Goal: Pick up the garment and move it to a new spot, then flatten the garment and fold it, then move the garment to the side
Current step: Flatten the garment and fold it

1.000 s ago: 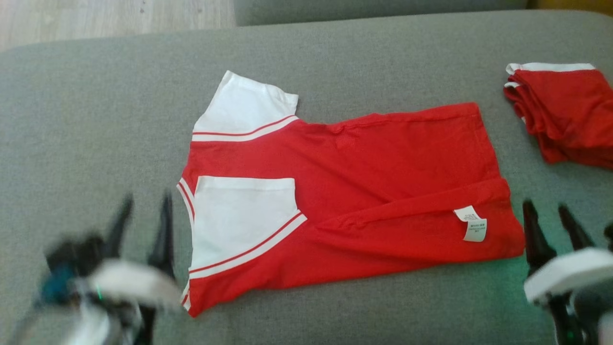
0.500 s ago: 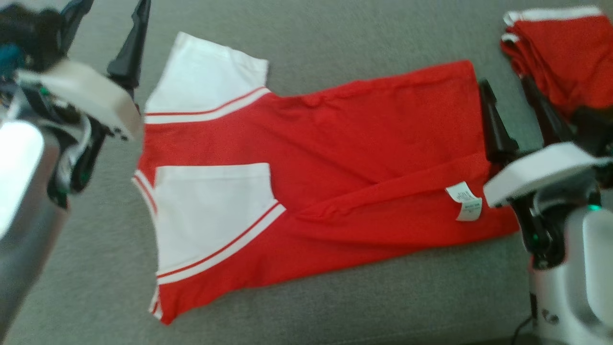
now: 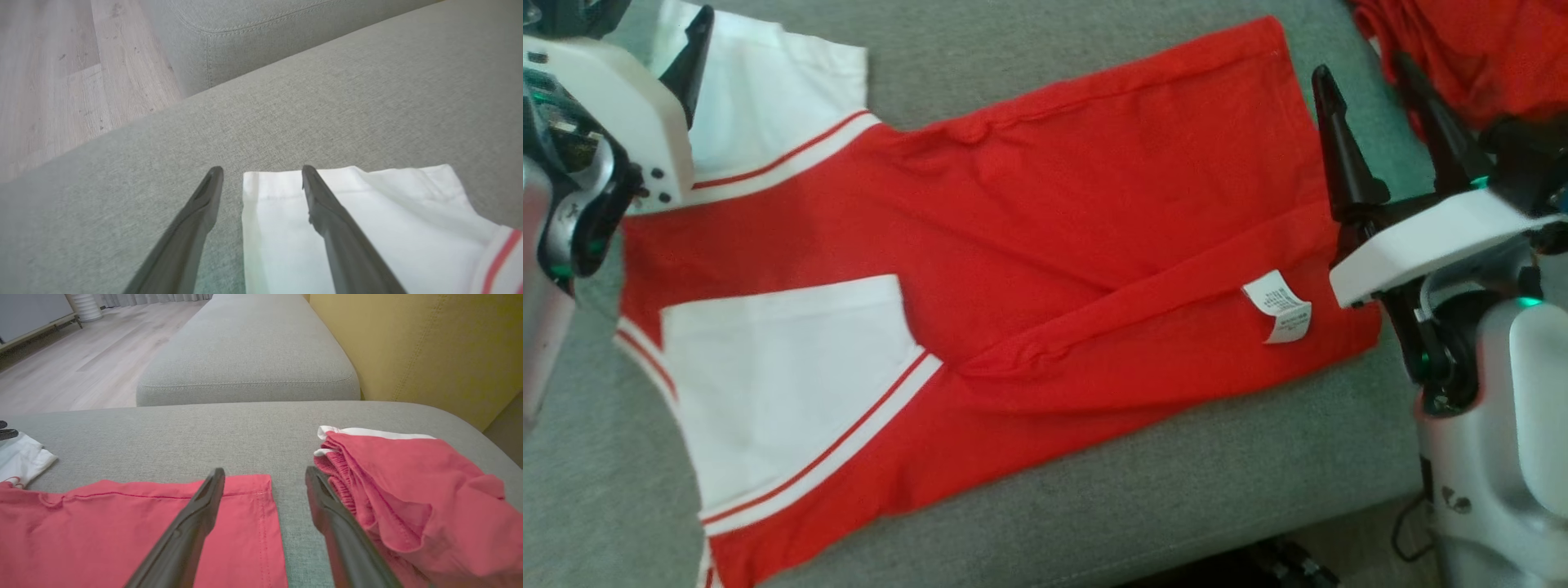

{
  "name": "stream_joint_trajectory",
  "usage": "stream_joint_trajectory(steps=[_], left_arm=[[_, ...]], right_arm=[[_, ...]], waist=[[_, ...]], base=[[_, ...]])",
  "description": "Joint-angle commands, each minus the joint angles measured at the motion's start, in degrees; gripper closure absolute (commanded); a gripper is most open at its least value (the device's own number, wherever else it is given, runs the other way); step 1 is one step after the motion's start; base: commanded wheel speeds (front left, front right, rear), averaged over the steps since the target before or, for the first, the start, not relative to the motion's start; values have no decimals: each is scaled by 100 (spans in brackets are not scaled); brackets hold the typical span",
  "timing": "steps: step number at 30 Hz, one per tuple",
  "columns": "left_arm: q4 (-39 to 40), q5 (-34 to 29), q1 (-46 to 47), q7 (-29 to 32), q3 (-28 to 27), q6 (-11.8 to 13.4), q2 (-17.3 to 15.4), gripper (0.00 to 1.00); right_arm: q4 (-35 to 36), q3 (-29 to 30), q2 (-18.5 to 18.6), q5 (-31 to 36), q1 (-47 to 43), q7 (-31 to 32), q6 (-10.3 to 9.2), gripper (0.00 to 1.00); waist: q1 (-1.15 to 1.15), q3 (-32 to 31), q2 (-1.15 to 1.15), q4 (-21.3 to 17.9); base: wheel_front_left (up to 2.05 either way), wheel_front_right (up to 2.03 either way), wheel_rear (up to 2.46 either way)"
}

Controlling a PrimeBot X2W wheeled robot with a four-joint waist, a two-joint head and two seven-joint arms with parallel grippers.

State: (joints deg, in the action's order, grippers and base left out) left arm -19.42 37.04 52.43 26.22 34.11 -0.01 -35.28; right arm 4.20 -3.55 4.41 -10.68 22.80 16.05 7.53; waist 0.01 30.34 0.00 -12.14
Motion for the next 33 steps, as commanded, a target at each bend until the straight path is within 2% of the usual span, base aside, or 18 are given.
stream_joint_trajectory(steps=[1, 8, 9, 10, 11, 13, 19, 27, 33], left_arm=[[73, 32, 260, 15, -267, 12, -251, 0], [-2, 236, 141, 450, -74, -175, -202, 0], [20, 261, 137, 505, -57, -190, -197, 8], [38, 284, 134, 553, -46, -193, -191, 45], [59, 293, 135, 589, -29, -196, -185, 61], [110, 287, 147, 576, -14, -191, -163, 100], [233, 120, 269, 101, -61, -83, -33, 100], [634, -28, 402, -563, -42, -78, 286, 100], [930, -73, 370, -693, 29, -70, 374, 100]], right_arm=[[213, -110, 14, -46, 83, -62, -4, 0], [110, -129, 41, -90, 118, -81, -4, 0], [97, -141, 55, -98, 132, -69, -4, 0], [86, -155, 66, -110, 150, -52, -4, 0], [71, -176, 84, -123, 178, -27, -4, 0], [26, -228, 142, -149, 255, 39, -4, 0], [-350, -416, 515, -110, 726, 371, -4, 0], [-1491, -563, 1008, -179, 1414, 978, -4, 0], [-2042, -607, 1076, -372, 1627, 1053, -4, 0]], waist=[[-1, 100, 0, -91], [-1, 114, 0, -79], [-1, 113, 0, -65], [-1, 111, 0, -52], [-1, 109, 0, -34], [-1, 97, 0, 10], [-1, 25, 0, 207], [-1, -51, 0, 601], [-1, -78, 0, 785]], base=[[0, 0, 0], [0, 0, 0], [0, 0, 0], [0, 0, 0], [0, 0, 0], [0, 0, 0], [0, 0, 0], [0, 0, 0], [0, 0, 0]])
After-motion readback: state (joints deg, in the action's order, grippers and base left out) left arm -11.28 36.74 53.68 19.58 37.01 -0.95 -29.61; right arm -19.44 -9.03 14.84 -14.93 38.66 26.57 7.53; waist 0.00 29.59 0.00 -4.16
